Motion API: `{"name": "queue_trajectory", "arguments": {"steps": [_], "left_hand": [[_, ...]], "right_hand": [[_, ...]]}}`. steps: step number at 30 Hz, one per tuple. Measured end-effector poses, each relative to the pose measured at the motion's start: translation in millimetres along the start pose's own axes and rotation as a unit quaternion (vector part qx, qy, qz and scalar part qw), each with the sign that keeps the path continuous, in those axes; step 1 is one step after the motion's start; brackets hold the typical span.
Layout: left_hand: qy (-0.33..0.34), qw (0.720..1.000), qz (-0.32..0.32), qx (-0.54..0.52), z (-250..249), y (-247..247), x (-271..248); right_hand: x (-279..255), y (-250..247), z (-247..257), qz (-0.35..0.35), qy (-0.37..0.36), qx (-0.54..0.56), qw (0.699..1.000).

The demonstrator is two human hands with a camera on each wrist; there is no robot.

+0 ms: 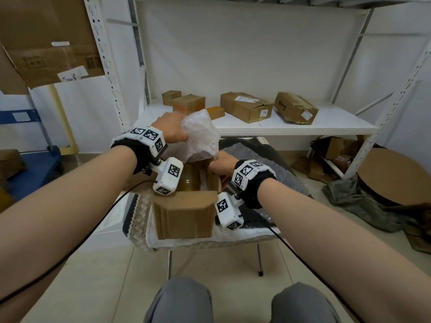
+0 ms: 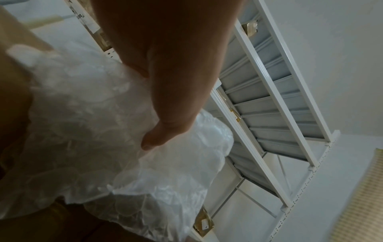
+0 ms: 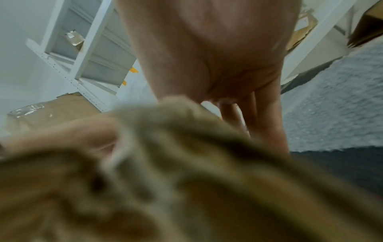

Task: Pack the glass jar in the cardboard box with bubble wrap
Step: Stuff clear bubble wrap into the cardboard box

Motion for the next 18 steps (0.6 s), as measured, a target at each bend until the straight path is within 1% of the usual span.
{"name": "queue_trajectory", "arguments": {"steps": [5, 7, 10, 11, 12, 13, 15, 16, 17, 18], "left_hand": [[-0.004, 0.999, 0.043, 0.013, -5, 26, -10], [-0.002, 0.999, 0.044, 0.014, -4, 31, -11], [0.004, 0.999, 0.031, 0.01, -4, 27, -11], [0.008, 1.0, 0.021, 0.01, -6, 23, -11], [0.009, 1.0, 0.008, 0.009, -8, 19, -10], [0.01, 1.0, -0.009, 0.008, -9, 15, -11], [0.007, 0.999, -0.029, 0.012, -10, 10, -10], [0.002, 0.999, -0.028, 0.015, -9, 10, -10], [-0.004, 1.0, -0.026, 0.017, -6, 12, -9], [-0.009, 1.0, -0.025, 0.016, -3, 13, -9]], "right_hand": [[-13, 14, -26, 0.027, 0.03, -0.022, 0.999], [-16, 19, -35, 0.035, 0.042, -0.027, 0.998], [-15, 12, -28, 0.034, 0.019, -0.075, 0.996], [-13, 7, -23, 0.021, 0.009, -0.1, 0.995], [-11, -3, -19, -0.011, 0.003, -0.128, 0.992], [-9, -16, -16, -0.055, 0.008, -0.155, 0.986], [-9, -38, -15, -0.142, 0.043, -0.16, 0.976], [-11, -44, -14, -0.17, 0.055, -0.158, 0.971], [-14, -47, -8, -0.186, 0.052, -0.174, 0.966], [-15, -47, 0, -0.191, 0.03, -0.196, 0.961]]}}
Point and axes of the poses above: each hand's wrist, its own x-axis towards the middle knuckle, its own y-axis out of the palm, z = x × y, the point moved 10 cm from there along x, towards the middle knuckle, and after that the axes turned 5 degrees about -x, right-handed, at the moved point
